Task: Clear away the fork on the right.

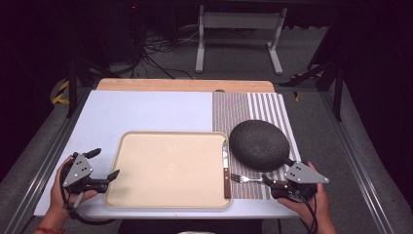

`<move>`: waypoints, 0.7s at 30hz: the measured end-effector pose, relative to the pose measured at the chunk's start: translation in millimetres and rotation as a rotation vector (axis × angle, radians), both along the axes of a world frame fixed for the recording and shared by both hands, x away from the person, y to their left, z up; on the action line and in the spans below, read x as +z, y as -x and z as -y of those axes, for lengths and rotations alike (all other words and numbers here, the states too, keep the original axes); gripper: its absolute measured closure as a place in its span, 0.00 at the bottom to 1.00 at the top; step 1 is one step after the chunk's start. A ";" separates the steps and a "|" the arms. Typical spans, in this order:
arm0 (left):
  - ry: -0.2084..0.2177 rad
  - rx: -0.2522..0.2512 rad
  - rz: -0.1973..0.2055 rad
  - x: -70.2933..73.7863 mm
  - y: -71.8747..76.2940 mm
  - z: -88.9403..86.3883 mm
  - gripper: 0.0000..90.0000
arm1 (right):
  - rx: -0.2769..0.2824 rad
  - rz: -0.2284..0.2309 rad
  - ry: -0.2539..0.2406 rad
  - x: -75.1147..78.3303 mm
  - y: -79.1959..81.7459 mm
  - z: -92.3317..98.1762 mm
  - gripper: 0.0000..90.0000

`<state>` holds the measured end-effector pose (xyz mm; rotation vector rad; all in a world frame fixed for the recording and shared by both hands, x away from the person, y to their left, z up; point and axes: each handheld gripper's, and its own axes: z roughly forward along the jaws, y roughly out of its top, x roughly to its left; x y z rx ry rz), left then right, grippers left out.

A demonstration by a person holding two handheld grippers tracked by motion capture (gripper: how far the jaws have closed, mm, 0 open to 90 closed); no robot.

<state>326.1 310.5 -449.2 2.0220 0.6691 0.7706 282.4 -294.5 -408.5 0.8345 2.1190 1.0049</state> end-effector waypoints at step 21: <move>-0.029 -0.004 0.002 0.1 0.9 6.1 0.09 | 0.044 -0.320 0.010 -42.3 -5.8 31.6 0.46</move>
